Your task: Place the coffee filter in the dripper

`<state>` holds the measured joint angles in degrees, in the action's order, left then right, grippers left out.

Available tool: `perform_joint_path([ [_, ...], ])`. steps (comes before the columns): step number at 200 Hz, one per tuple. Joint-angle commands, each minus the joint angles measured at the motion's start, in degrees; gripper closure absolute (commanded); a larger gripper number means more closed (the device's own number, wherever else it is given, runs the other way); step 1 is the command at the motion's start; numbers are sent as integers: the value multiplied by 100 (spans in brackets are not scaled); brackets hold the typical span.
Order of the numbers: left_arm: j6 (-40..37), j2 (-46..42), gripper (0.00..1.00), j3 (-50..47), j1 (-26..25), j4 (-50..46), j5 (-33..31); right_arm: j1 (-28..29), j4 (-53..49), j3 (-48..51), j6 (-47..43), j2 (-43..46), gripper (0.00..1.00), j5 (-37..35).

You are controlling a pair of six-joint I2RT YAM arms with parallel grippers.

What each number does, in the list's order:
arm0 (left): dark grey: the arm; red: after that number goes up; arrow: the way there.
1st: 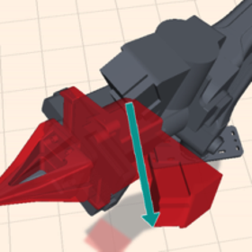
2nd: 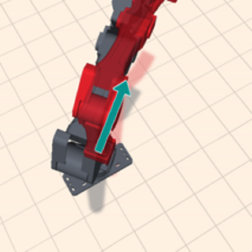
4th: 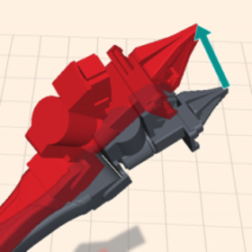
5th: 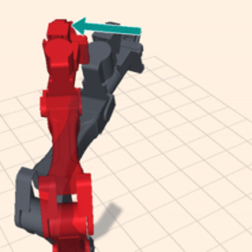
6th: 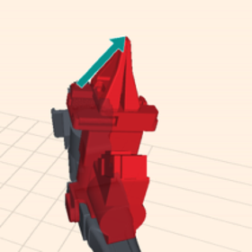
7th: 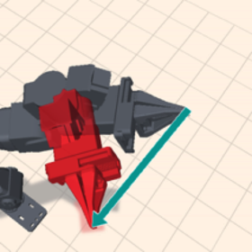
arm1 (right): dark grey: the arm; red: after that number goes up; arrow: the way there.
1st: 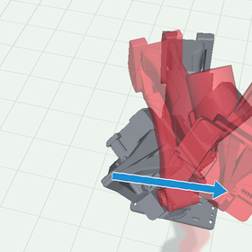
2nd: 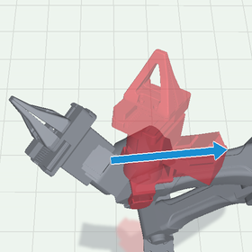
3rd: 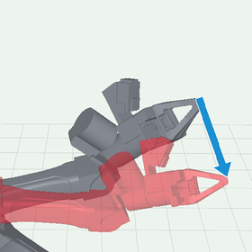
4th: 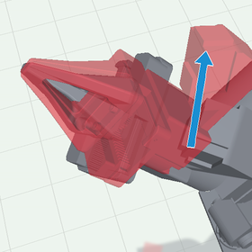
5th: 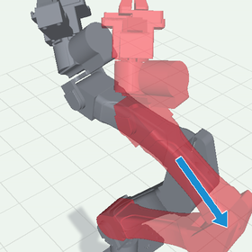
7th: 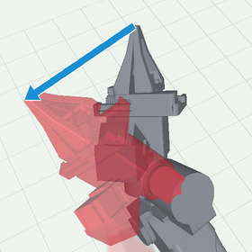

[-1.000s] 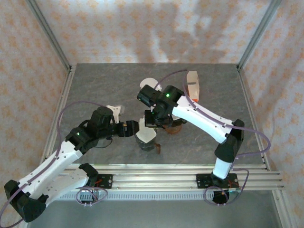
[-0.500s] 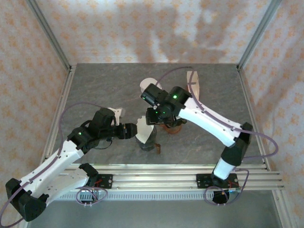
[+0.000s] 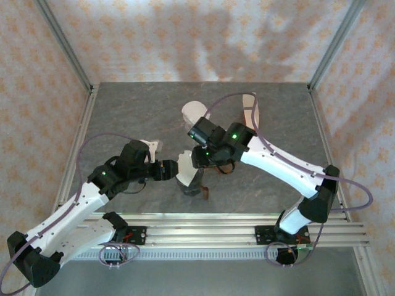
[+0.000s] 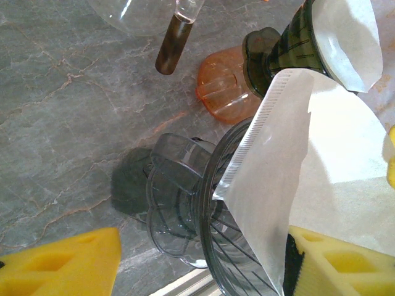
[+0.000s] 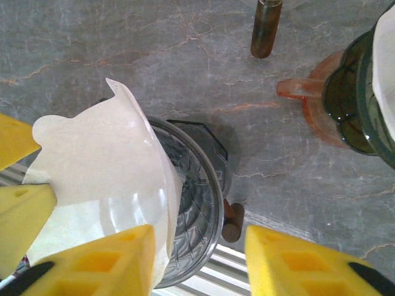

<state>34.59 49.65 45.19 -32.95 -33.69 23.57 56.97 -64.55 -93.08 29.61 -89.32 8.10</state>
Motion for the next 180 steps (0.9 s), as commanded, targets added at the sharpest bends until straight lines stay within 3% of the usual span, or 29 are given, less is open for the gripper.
perform_joint_path([
  [1, 40, -21, 32, -59, 52, -41, -61, 51, 136, -5, -34, -41, 65, -51],
  [50, 66, -21, 32, -97, 45, -40, -75, 93, -30, -136, -202, -197, 100, -265],
  [83, 79, 11, 31, -183, 45, -9, -126, 219, -272, -289, -375, -390, 100, -695],
  [127, 256, -82, 22, -320, 51, 194, 2, 436, -450, -402, -554, -664, 100, -1174],
  [180, 325, -304, 27, -354, 52, 145, -64, 552, -567, -492, -646, -796, 100, -1404],
])
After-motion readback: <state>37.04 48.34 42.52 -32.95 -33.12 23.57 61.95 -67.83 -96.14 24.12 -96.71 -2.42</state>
